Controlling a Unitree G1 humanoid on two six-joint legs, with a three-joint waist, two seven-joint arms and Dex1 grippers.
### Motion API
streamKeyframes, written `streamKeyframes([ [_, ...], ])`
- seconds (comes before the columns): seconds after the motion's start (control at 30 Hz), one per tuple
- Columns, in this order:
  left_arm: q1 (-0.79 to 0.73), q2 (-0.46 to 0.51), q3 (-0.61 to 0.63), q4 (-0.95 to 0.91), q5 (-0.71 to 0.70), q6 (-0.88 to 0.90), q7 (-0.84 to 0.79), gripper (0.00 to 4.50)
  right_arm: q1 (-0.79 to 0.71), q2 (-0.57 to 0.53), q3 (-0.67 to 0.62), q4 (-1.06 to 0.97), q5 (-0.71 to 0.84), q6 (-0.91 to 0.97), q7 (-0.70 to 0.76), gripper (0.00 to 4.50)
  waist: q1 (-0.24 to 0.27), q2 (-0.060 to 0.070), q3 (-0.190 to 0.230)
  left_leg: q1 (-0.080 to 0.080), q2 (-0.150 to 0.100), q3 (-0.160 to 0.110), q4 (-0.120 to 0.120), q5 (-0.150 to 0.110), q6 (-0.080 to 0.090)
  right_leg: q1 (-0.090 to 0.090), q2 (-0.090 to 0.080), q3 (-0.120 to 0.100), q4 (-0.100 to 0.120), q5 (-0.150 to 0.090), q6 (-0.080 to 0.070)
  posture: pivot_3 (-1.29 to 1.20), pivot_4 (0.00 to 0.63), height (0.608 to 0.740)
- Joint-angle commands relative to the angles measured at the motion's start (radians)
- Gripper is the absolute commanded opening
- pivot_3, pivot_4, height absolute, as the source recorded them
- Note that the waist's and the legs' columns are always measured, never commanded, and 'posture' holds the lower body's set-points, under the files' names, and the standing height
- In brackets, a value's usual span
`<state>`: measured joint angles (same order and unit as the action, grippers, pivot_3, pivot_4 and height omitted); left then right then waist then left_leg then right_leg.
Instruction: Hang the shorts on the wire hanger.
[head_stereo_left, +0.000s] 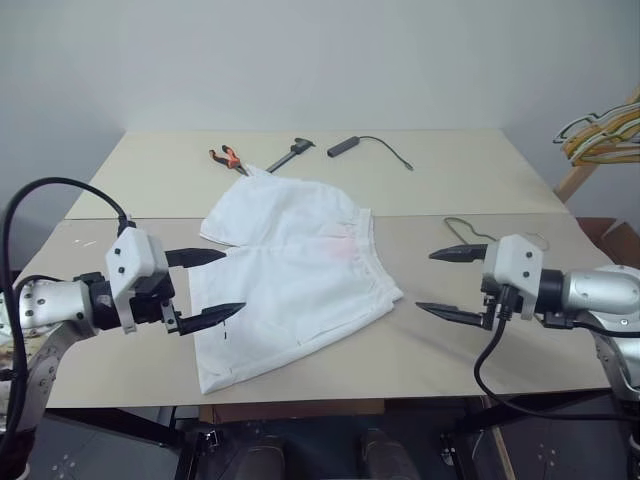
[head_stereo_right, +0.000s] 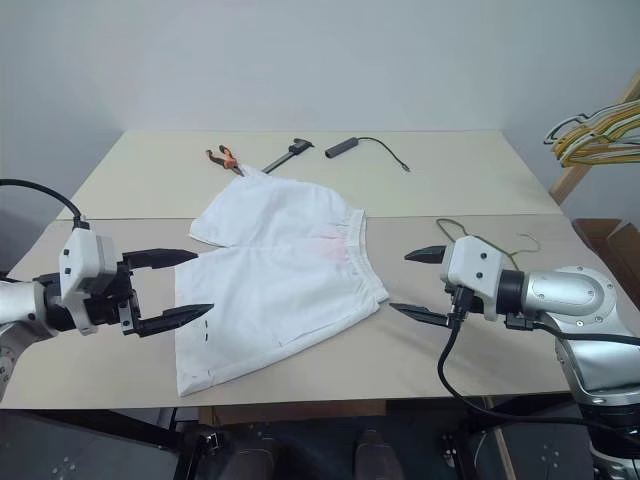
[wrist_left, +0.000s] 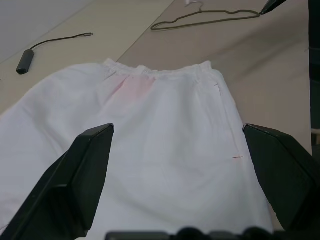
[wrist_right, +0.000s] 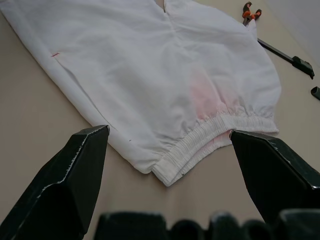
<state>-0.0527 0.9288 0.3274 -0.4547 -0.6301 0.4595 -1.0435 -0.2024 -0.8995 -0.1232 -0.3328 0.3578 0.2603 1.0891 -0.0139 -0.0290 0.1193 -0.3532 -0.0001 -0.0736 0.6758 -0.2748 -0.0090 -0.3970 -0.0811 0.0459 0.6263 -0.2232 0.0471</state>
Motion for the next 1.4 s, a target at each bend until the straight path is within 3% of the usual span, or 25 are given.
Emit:
streamKeyframes([
  [0.03,-0.027,-0.001,0.006,-0.014,-0.022,-0.006,-0.003,4.50,-0.003,-0.004,-0.015,-0.027,0.005,-0.019,-0.005,4.45,0.000,0.000,0.000,0.000,0.000,0.000,0.000,0.000,0.000,0.000,0.000,0.000,0.000,0.000,0.000,0.02,0.076,0.740],
  [0.17,-0.023,0.018,0.014,-0.023,-0.033,-0.001,-0.026,4.50,0.000,-0.004,0.011,-0.020,-0.046,-0.078,-0.010,4.45,-0.002,0.000,0.000,0.000,0.000,0.000,0.000,0.000,0.000,0.000,0.000,0.000,0.000,0.000,0.000,0.02,0.076,0.740],
  [0.37,-0.001,0.029,0.011,-0.035,-0.025,-0.003,-0.042,4.50,-0.006,-0.013,0.178,0.061,-0.350,-0.418,-0.040,4.45,-0.001,0.000,0.000,0.000,0.000,0.000,0.000,0.000,0.000,0.000,0.000,0.000,0.000,-0.002,0.003,0.03,0.072,0.740],
  [0.53,0.017,0.022,0.014,-0.062,-0.021,-0.004,-0.031,4.50,-0.068,0.038,0.349,0.210,-0.671,-0.650,-0.192,4.45,-0.003,0.000,0.000,0.000,0.000,0.001,0.000,0.000,0.000,-0.001,0.000,0.001,0.000,-0.001,0.002,0.04,0.070,0.740],
  [0.7,0.056,0.016,0.029,-0.098,-0.025,0.003,-0.016,4.50,-0.182,0.133,0.441,0.392,-0.939,-0.706,-0.431,4.45,-0.005,0.000,0.000,-0.001,0.000,0.002,-0.001,0.000,-0.001,-0.004,0.001,0.003,0.002,0.000,-0.001,0.06,0.068,0.740],
  [0.8,0.080,0.015,0.036,-0.119,-0.027,0.005,-0.006,4.50,-0.237,0.164,0.480,0.482,-1.018,-0.747,-0.527,3.85,-0.002,0.000,0.000,0.000,0.000,0.003,-0.001,0.001,-0.001,-0.005,0.002,0.004,0.002,0.001,-0.002,0.07,0.069,0.740],
  [1.0,0.129,0.027,0.025,-0.150,0.010,-0.007,0.008,4.50,-0.269,0.179,0.506,0.529,-1.023,-0.791,-0.557,1.77,0.000,0.000,0.000,-0.001,0.000,0.003,-0.001,0.001,-0.001,-0.005,0.002,0.005,0.002,0.001,-0.002,0.07,0.071,0.740],
  [1.17,0.259,0.084,-0.100,-0.171,0.282,-0.158,0.002,4.50,-0.259,0.180,0.497,0.492,-0.992,-0.779,-0.525,0.01,-0.002,0.000,0.000,0.000,0.000,0.004,-0.002,0.001,-0.001,-0.005,0.002,0.007,0.002,0.001,-0.002,0.07,0.075,0.740],
  [1.4,0.287,0.110,-0.282,-0.162,0.530,-0.192,0.061,4.50,-0.233,0.184,0.480,0.419,-0.957,-0.729,-0.478,0.01,0.000,0.000,0.000,0.001,0.001,0.007,-0.003,0.001,-0.001,-0.005,0.003,0.009,0.002,0.001,-0.002,0.05,0.077,0.740],
])
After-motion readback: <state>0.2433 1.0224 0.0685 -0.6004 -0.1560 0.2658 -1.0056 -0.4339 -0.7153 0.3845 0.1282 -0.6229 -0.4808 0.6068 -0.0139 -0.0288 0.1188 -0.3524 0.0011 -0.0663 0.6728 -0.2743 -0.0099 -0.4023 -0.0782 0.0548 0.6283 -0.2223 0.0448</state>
